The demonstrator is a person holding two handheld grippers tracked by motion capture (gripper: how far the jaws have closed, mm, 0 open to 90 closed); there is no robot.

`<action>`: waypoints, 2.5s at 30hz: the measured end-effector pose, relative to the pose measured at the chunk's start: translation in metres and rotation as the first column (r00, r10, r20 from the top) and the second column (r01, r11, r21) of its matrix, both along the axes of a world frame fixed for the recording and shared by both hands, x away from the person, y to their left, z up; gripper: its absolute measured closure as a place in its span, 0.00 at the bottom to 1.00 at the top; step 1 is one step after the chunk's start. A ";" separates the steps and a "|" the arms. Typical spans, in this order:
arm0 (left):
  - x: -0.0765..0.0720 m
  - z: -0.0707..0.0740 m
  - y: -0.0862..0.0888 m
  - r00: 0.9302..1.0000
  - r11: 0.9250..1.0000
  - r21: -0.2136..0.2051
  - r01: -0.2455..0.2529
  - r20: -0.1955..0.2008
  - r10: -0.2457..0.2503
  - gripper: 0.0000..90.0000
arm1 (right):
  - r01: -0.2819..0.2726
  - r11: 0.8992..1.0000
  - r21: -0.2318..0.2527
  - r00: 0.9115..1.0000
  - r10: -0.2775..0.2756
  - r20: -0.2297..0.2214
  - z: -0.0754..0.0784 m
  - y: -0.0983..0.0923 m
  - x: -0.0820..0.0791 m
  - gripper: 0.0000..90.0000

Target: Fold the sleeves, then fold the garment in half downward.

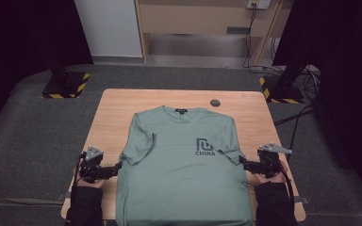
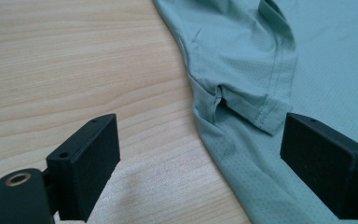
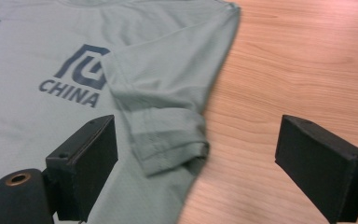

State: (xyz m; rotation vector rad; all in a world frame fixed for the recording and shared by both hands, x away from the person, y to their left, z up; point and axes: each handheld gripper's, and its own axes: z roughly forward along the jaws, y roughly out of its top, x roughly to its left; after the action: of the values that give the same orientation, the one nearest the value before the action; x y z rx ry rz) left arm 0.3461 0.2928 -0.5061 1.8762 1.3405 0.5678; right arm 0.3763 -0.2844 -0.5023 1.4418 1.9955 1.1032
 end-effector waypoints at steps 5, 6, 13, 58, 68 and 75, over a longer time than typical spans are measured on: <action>-0.003 0.006 0.001 1.000 1.000 -0.014 0.006 0.014 -0.005 0.12 | 0.022 1.000 0.003 1.000 -0.022 0.004 -0.001 -0.009 -0.005 0.13; -0.003 0.007 0.000 1.000 1.000 -0.015 0.007 0.015 -0.007 0.12 | 0.025 1.000 0.002 1.000 -0.025 0.004 -0.002 -0.011 -0.006 0.13; -0.003 0.012 -0.004 1.000 1.000 -0.010 0.024 0.015 -0.024 0.12 | 0.037 0.999 0.013 0.999 -0.037 0.010 0.000 -0.016 -0.010 0.13; 0.089 0.047 -0.016 0.998 0.993 -0.116 0.029 0.051 -0.024 0.18 | 0.008 0.999 0.033 0.999 -0.010 0.043 0.029 0.003 0.071 0.17; 0.119 0.043 -0.024 0.999 0.998 -0.067 0.021 0.035 -0.018 0.19 | -0.004 1.000 0.017 1.000 0.004 0.024 0.019 0.016 0.097 0.16; 0.135 0.039 -0.029 1.000 0.999 -0.034 0.015 0.008 -0.015 0.19 | 0.014 1.000 0.027 1.000 -0.015 0.022 0.012 0.014 0.107 0.17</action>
State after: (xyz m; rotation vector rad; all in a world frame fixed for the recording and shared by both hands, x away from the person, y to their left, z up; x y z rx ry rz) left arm 0.4812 0.2636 -0.4670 1.8534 1.3215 0.5412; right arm 0.4835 -0.2702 -0.4901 1.4486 1.9592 1.1395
